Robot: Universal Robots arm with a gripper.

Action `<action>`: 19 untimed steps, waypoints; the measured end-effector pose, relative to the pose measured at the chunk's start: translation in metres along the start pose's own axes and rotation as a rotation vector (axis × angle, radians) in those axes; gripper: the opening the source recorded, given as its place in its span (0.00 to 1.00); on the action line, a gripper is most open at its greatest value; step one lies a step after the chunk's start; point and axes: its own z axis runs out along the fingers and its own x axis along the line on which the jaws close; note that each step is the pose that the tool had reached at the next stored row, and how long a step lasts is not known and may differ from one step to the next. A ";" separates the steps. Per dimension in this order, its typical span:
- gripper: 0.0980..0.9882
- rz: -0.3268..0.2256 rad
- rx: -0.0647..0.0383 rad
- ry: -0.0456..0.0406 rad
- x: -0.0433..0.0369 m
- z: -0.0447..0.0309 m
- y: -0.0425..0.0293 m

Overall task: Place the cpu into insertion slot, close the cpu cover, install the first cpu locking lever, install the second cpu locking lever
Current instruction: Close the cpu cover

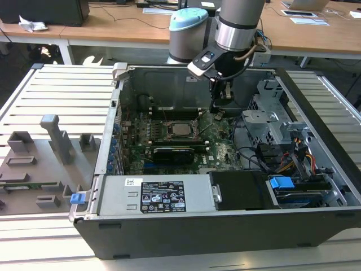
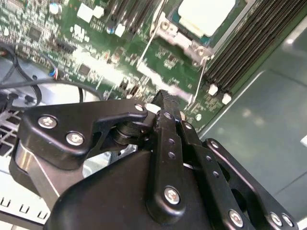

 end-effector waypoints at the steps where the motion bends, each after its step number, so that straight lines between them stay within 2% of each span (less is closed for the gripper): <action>1: 0.01 0.000 0.000 0.0001 0.0013 0.0014 0.0050; 5: 0.01 0.000 0.000 0.0000 0.0018 0.0150 0.0069; 11: 0.01 0.000 0.000 -0.0001 0.0021 0.0157 0.0017; 19: 0.01 0.000 0.000 0.0000 0.0026 0.0161 -0.0091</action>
